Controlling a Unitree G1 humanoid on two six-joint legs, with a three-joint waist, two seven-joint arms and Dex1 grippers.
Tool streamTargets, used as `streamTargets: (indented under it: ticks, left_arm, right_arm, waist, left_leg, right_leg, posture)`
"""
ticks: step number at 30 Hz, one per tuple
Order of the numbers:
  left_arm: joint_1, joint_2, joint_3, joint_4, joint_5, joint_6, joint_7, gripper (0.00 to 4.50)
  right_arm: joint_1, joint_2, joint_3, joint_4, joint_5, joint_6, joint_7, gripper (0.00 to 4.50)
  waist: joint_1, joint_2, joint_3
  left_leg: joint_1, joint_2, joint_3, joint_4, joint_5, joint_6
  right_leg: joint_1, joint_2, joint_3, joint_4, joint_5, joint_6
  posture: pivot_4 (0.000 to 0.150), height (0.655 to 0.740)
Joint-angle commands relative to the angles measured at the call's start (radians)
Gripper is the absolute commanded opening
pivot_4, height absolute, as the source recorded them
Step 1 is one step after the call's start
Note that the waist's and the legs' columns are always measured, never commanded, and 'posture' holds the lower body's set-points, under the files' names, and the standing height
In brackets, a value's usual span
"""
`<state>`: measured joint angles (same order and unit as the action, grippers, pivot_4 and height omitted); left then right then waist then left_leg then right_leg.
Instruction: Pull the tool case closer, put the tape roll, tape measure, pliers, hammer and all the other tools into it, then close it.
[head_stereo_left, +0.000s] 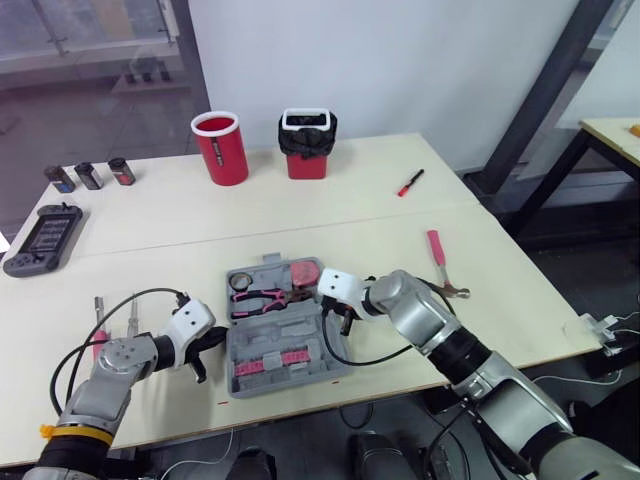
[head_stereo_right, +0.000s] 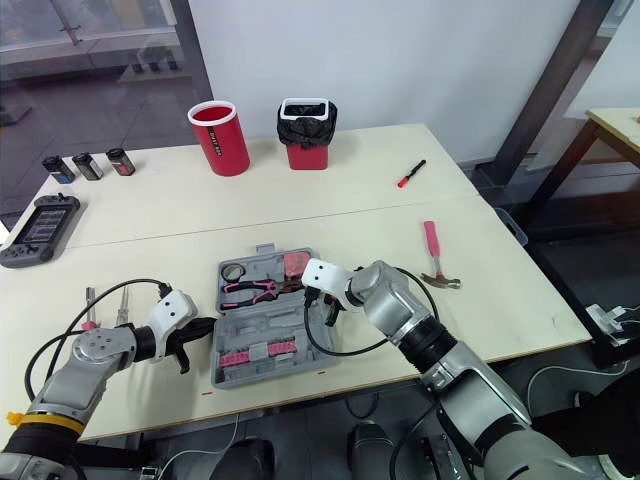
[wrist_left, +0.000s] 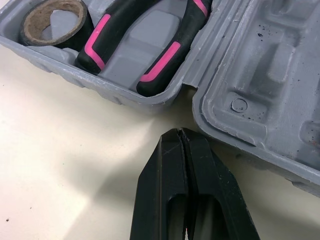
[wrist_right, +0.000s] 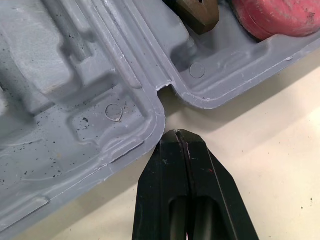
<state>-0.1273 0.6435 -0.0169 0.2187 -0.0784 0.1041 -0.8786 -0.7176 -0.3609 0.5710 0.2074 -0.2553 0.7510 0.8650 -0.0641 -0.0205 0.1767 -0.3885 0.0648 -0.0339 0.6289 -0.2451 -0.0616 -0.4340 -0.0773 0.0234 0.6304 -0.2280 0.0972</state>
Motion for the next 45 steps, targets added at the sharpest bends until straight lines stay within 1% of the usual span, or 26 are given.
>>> streamTargets:
  ticks: [1,3,5,7,8,9,10,13,15,17,18,20,22,23,24,26,29,33,35,37,39,41,43,45]
  left_arm:
    - [0.070,0.051,0.055,-0.001,-0.024,0.018,-0.011,0.03]
    - [0.109,0.086,0.122,-0.018,-0.072,0.004,-0.031,0.03]
    - [0.146,0.110,0.172,-0.043,-0.120,0.000,-0.055,0.03]
    - [0.221,0.144,0.328,-0.090,-0.274,0.018,-0.149,0.03]
    - [0.254,0.158,0.397,-0.101,-0.328,0.024,-0.182,0.03]
    - [0.281,0.168,0.443,-0.103,-0.354,0.025,-0.198,0.03]
    - [0.299,0.173,0.465,-0.105,-0.363,0.024,-0.202,0.03]
    - [0.381,0.209,0.575,-0.033,-0.351,-0.026,-0.212,0.03]
    - [0.426,0.241,0.659,0.076,-0.334,-0.064,-0.200,0.56]
    - [0.461,0.268,0.717,0.196,-0.320,-0.118,-0.189,1.38]
    - [0.475,0.279,0.734,0.256,-0.309,-0.154,-0.187,1.97]
    - [0.488,0.295,0.758,0.347,-0.309,-0.198,-0.194,2.94]
    - [0.496,0.313,0.770,0.436,-0.297,-0.249,-0.193,4.08]
    - [0.501,0.324,0.766,0.476,-0.284,-0.274,-0.195,4.46]
    - [0.502,0.331,0.760,0.509,-0.274,-0.296,-0.197,4.49]
    - [0.495,0.343,0.738,0.569,-0.258,-0.329,-0.204,4.49]
    - [0.446,0.340,0.699,0.617,-0.246,-0.354,-0.219,4.49]
    - [0.420,0.315,0.670,0.611,-0.247,-0.367,-0.209,4.49]
    - [0.411,0.281,0.664,0.580,-0.251,-0.378,-0.174,4.49]
    - [0.409,0.232,0.681,0.512,-0.278,-0.367,-0.129,4.49]
    - [0.416,0.175,0.695,0.407,-0.314,-0.319,-0.082,4.49]
    - [0.427,0.084,0.693,0.210,-0.383,-0.204,-0.005,4.49]
    - [0.430,-0.013,0.674,-0.026,-0.462,-0.084,0.099,4.49]
    - [0.419,-0.078,0.662,-0.185,-0.495,0.016,0.216,4.49]
  right_arm:
    - [0.048,-0.109,-0.100,-0.094,0.031,-0.063,0.013,0.00]
    - [0.106,-0.173,-0.199,-0.189,0.106,-0.144,0.044,0.00]
    - [0.156,-0.210,-0.283,-0.267,0.175,-0.177,0.063,0.00]
    - [0.250,-0.269,-0.492,-0.360,0.284,-0.223,0.069,0.00]
    - [0.302,-0.299,-0.583,-0.395,0.332,-0.243,0.084,0.00]
    - [0.346,-0.323,-0.646,-0.414,0.363,-0.255,0.092,0.00]
    - [0.376,-0.338,-0.676,-0.427,0.383,-0.262,0.096,0.00]
    - [0.549,-0.434,-0.828,-0.393,0.401,-0.325,0.117,0.00]
    - [0.673,-0.475,-0.959,-0.344,0.431,-0.334,0.134,0.52]
    - [0.784,-0.489,-1.077,-0.306,0.471,-0.329,0.152,1.29]
    - [0.833,-0.493,-1.123,-0.284,0.484,-0.346,0.163,1.89]
    - [0.889,-0.491,-1.192,-0.255,0.509,-0.390,0.171,2.81]
    - [0.929,-0.493,-1.253,-0.206,0.528,-0.436,0.180,3.90]
    - [0.943,-0.497,-1.272,-0.176,0.529,-0.461,0.182,4.27]
    - [0.952,-0.500,-1.281,-0.154,0.531,-0.478,0.184,4.39]
    - [0.962,-0.499,-1.283,-0.124,0.539,-0.506,0.186,4.39]
    - [0.961,-0.491,-1.268,-0.139,0.557,-0.504,0.177,4.39]
    - [0.973,-0.496,-1.258,-0.171,0.557,-0.496,0.152,4.39]
    - [0.983,-0.491,-1.251,-0.237,0.573,-0.463,0.141,4.39]
    - [0.966,-0.483,-1.230,-0.331,0.622,-0.391,0.124,4.39]
    - [0.924,-0.471,-1.194,-0.428,0.691,-0.302,0.097,4.39]
    - [0.844,-0.459,-1.118,-0.532,0.755,-0.219,0.057,4.39]
    - [0.728,-0.436,-1.018,-0.617,0.802,-0.149,0.004,4.39]
    - [0.636,-0.418,-0.931,-0.672,0.837,-0.092,-0.025,4.39]
  waist:
    - [0.003,0.000,0.000]
    - [0.003,-0.001,0.001]
    - [-0.002,-0.002,0.001]
    - [-0.005,-0.004,0.003]
    - [-0.002,-0.006,0.005]
    - [0.001,-0.006,0.005]
    - [0.006,-0.006,0.006]
    - [0.024,-0.006,0.006]
    - [0.026,-0.007,0.006]
    - [0.025,-0.008,0.007]
    - [0.026,-0.008,0.007]
    - [0.023,-0.008,0.007]
    - [0.020,-0.008,0.008]
    - [0.018,-0.009,0.008]
    - [0.018,-0.009,0.008]
    - [0.016,-0.009,0.008]
    - [0.015,-0.008,0.008]
    - [0.019,-0.008,0.007]
    - [0.020,-0.007,0.007]
    - [0.020,-0.007,0.007]
    - [0.019,-0.008,0.007]
    - [0.019,-0.009,0.007]
    - [0.022,-0.009,0.007]
    - [0.026,-0.009,0.007]
  left_leg:
    - [-0.001,0.000,0.000,0.000,0.000,0.000]
    - [-0.002,0.000,0.000,0.000,0.000,0.000]
    - [-0.003,0.000,0.001,-0.002,0.000,0.000]
    - [-0.003,0.000,0.001,-0.005,0.000,0.000]
    - [-0.003,0.000,0.001,-0.007,0.000,0.000]
    - [-0.003,0.001,0.000,-0.008,0.000,0.000]
    - [-0.003,0.001,0.001,-0.008,0.000,0.000]
    - [-0.003,0.000,0.003,-0.008,0.000,0.000]
    - [-0.003,0.000,0.003,-0.008,-0.001,-0.001]
    - [-0.003,0.000,0.004,-0.008,-0.001,0.000]
    - [-0.004,0.000,0.004,-0.008,-0.001,0.000]
    - [-0.004,0.000,0.005,-0.009,-0.001,-0.001]
    - [-0.003,0.000,0.006,-0.009,-0.001,-0.001]
    - [-0.003,0.000,0.006,-0.009,-0.001,-0.001]
    - [-0.002,0.000,0.006,-0.008,-0.002,-0.001]
    - [-0.002,0.001,0.006,-0.008,-0.003,-0.004]
    - [-0.002,0.001,0.007,-0.007,-0.004,-0.005]
    - [-0.002,0.001,0.008,-0.007,-0.004,-0.005]
    - [-0.002,0.001,0.008,-0.008,-0.004,-0.005]
    - [-0.002,0.001,0.008,-0.008,-0.004,-0.005]
    - [-0.002,0.001,0.008,-0.008,-0.005,-0.007]
    - [-0.001,0.002,0.007,-0.008,-0.005,-0.007]
    - [-0.001,0.002,0.007,-0.007,-0.005,-0.007]
    - [-0.001,0.002,0.007,-0.005,-0.005,-0.007]
  right_leg:
    - [0.000,0.000,0.000,0.000,0.000,0.000]
    - [-0.001,0.000,0.000,-0.002,0.000,0.001]
    - [-0.003,0.000,0.000,-0.002,-0.001,0.002]
    - [-0.006,0.000,0.000,-0.001,-0.001,0.002]
    - [-0.007,0.000,0.000,-0.001,-0.002,0.001]
    - [-0.007,0.000,0.000,-0.001,-0.003,0.001]
    - [-0.007,0.000,0.000,-0.001,-0.004,0.001]
    - [-0.006,-0.002,0.000,-0.004,-0.004,0.000]
    - [-0.004,-0.003,0.000,-0.008,-0.004,0.000]
    - [-0.004,-0.003,0.000,-0.011,-0.004,-0.001]
    - [-0.004,-0.003,0.000,-0.012,-0.004,-0.001]
    - [-0.004,-0.004,0.000,-0.013,-0.005,0.000]
    - [-0.004,-0.005,0.000,-0.014,-0.005,0.001]
    - [-0.004,-0.005,0.000,-0.014,-0.005,0.001]
    - [-0.006,-0.005,-0.001,-0.015,-0.005,0.001]
    - [-0.006,-0.005,-0.002,-0.018,-0.005,0.000]
    - [-0.008,-0.007,-0.002,-0.019,-0.004,0.000]
    - [-0.008,-0.007,-0.002,-0.019,-0.004,-0.001]
    - [-0.006,-0.007,-0.002,-0.018,-0.003,-0.002]
    - [-0.006,-0.007,-0.002,-0.017,-0.001,-0.005]
    - [-0.007,-0.006,-0.002,-0.014,0.000,-0.004]
    - [-0.007,-0.005,-0.002,-0.013,0.001,-0.003]
    - [-0.006,-0.005,-0.002,-0.013,0.001,-0.002]
    - [-0.005,-0.004,-0.002,-0.012,0.002,-0.001]
  posture:
    - [0.150,0.7387]
    - [0.150,0.7387]
    - [0.150,0.7387]
    - [0.150,0.7387]
    - [0.150,0.7387]
    - [0.150,0.7387]
    - [0.150,0.7387]
    - [0.150,0.7387]
    - [0.150,0.7387]
    - [0.150,0.7387]
    - [0.150,0.7387]
    - [0.150,0.7387]
    - [0.150,0.7387]
    - [0.150,0.7387]
    - [0.150,0.7387]
    - [0.150,0.7387]
    - [0.150,0.7387]
    - [0.150,0.7387]
    - [0.150,0.7387]
    - [0.150,0.7387]
    - [0.150,0.7387]
    - [0.150,0.7387]
    - [0.150,0.7387]
    - [0.150,0.7387]
